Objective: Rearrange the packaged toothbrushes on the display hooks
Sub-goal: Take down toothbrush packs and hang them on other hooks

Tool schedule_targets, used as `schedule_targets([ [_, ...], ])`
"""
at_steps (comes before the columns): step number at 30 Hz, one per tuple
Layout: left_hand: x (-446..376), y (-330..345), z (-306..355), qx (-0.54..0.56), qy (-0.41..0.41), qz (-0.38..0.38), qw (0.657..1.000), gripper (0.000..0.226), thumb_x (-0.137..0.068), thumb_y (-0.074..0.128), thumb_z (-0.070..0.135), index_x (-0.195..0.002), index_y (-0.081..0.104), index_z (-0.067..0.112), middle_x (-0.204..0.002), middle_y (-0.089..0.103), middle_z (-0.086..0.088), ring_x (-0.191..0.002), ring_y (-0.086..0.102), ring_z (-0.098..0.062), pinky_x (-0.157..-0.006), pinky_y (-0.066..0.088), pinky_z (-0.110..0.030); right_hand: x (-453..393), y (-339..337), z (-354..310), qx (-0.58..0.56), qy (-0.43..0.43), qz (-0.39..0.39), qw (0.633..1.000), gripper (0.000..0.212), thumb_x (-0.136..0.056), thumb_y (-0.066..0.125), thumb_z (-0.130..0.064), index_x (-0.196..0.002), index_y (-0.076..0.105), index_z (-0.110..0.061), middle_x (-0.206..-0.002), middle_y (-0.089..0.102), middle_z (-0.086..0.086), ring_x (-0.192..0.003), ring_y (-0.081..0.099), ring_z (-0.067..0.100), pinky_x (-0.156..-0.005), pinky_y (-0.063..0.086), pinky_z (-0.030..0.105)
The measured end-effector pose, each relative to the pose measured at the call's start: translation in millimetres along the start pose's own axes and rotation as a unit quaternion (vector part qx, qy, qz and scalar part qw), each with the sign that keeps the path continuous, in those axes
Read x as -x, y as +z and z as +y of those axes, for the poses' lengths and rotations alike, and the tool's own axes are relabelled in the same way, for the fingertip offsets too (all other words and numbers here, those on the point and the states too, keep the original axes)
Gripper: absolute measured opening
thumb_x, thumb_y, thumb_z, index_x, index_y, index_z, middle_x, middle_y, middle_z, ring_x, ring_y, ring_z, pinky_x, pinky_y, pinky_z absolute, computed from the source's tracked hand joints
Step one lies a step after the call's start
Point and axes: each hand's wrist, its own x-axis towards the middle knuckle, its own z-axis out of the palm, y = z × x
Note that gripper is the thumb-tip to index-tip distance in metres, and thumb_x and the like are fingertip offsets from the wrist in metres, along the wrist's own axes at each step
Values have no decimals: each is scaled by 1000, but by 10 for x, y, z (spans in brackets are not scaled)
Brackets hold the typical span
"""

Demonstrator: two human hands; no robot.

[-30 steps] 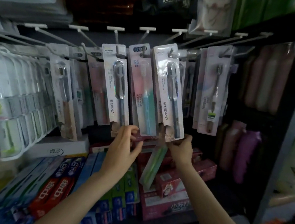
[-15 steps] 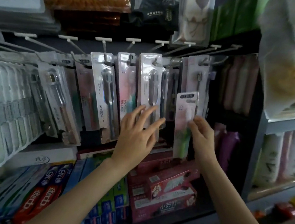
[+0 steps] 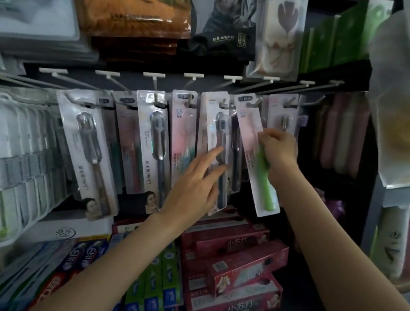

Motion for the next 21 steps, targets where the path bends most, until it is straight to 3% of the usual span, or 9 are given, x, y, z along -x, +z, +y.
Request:
schedule_targets([
  [3,83,-12,-18,9,-5,19,1000,39,-89,35,16,-122,56,9,-141,36,-8,-129,32,-24,-112,21,-35,20,49,93,-10,25,7,1000,15,-90,53,-14,-102,62,-12,-87,60,4,-84,57,21,-74,46,30],
  [6,265,-64,-109,23,-25,62,998,39,-89,40,14,-126,50,14,-138,35,-4,-130,33,-24,-111,25,-38,188,18,199,44,-55,42,997,24,-89,55,-10,-113,52,-9,-98,53,3,-77,53,8,-64,39,8],
  [8,387,-141,-201,41,-69,109,991,36,-89,41,14,-124,46,17,-133,36,-4,-125,36,-22,-107,30,-37,375,0,220,82,-144,73,984,24,-88,56,-6,-111,50,-9,-107,51,7,-73,49,4,-64,38,8],
  [12,438,-284,-361,139,-236,208,939,39,-87,52,24,-123,42,11,-124,36,-10,-117,33,-9,-103,22,-9,808,201,153,65,-280,15,958,19,-87,56,-5,-101,50,-17,-103,47,2,-81,50,-4,-72,42,7],
  [14,386,-315,-423,206,-327,185,904,51,-84,63,22,-127,39,7,-121,38,-4,-106,35,1,-90,23,3,978,355,146,51,-298,-19,953,20,-88,54,-2,-99,51,-18,-97,46,-3,-83,50,-7,-74,43,9],
  [17,342,-314,-532,258,-401,109,872,40,-83,67,16,-119,49,9,-92,54,8,-75,48,1,-66,37,-4,1117,537,238,62,-284,-80,954,19,-88,52,-1,-100,52,-16,-95,53,-2,-82,54,2,-72,45,11],
  [19,379,-393,-635,225,-390,96,888,26,-84,66,16,-107,56,9,-78,57,6,-66,51,-3,-59,39,-14,1178,652,325,107,-255,-150,949,21,-89,52,-2,-108,54,-12,-98,57,-2,-84,56,7,-76,46,12],
  [21,443,-532,-726,181,-370,80,908,25,-84,65,17,-106,56,10,-83,59,7,-68,52,-4,-55,37,-12,1215,733,419,149,-224,-198,942,27,-90,53,-4,-116,53,-8,-107,58,0,-93,55,8,-83,45,14],
])
